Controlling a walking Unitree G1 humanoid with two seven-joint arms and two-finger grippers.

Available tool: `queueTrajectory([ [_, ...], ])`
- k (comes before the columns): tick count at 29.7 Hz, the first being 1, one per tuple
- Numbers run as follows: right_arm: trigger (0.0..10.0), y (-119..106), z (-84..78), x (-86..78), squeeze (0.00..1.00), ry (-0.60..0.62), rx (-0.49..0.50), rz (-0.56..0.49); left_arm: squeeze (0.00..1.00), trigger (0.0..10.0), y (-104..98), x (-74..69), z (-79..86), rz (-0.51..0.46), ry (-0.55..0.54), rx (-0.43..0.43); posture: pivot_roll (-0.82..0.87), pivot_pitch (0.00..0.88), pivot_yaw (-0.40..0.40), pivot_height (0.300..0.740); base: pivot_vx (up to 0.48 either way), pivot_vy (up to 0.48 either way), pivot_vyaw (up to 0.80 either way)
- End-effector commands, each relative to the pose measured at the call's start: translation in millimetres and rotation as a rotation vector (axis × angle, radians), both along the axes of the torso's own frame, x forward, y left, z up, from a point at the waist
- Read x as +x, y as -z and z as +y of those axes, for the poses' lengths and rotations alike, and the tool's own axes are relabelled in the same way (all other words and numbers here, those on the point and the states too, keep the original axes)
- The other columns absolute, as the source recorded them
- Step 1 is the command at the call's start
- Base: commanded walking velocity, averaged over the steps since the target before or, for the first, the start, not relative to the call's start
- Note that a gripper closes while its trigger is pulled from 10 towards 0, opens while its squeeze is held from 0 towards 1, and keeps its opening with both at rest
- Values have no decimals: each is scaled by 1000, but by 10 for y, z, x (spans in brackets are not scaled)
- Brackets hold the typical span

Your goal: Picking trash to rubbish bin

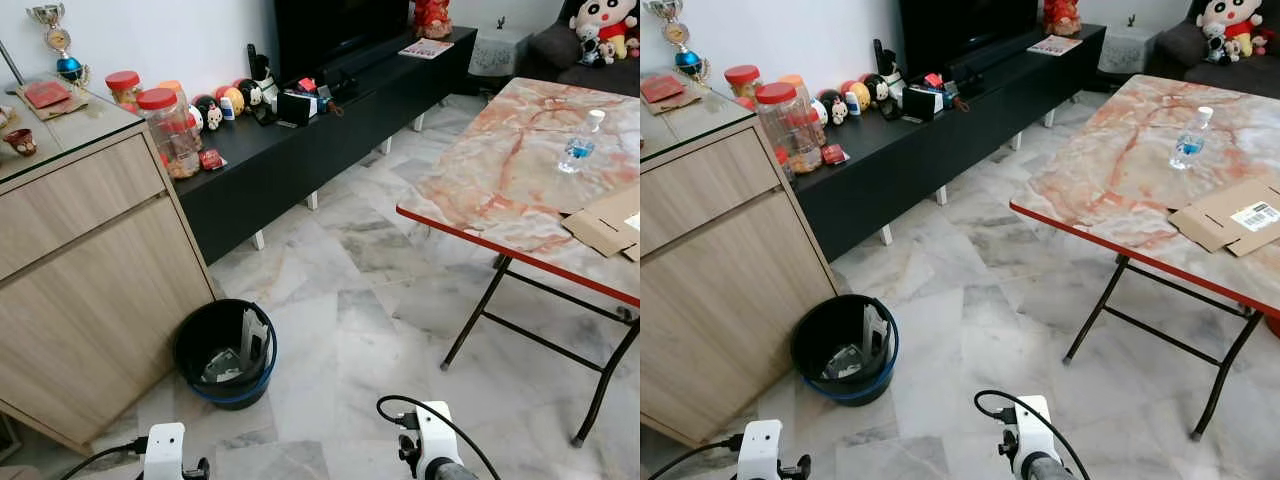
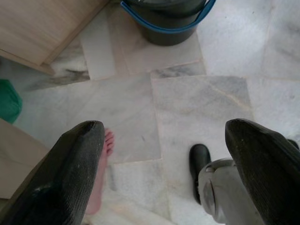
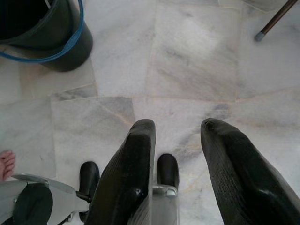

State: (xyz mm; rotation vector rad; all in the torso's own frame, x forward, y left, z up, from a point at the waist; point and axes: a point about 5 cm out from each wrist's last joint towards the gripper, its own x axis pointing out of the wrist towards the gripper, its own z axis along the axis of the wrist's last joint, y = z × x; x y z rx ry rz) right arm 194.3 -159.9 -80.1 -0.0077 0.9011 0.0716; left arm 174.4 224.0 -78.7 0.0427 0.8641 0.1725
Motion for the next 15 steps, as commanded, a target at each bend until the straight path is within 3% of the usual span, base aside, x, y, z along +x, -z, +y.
queueTrajectory([
  [1,10000,-14,7,30,0,-2,1,-2,0,10000,12,-40,35,18,4,25,118,0,56,740,0,-382,-800],
  [15,10000,-23,-3,49,0,10,1,-6,0,10000,5,-22,42,17,-22,21,119,0,55,740,0,0,-800],
])
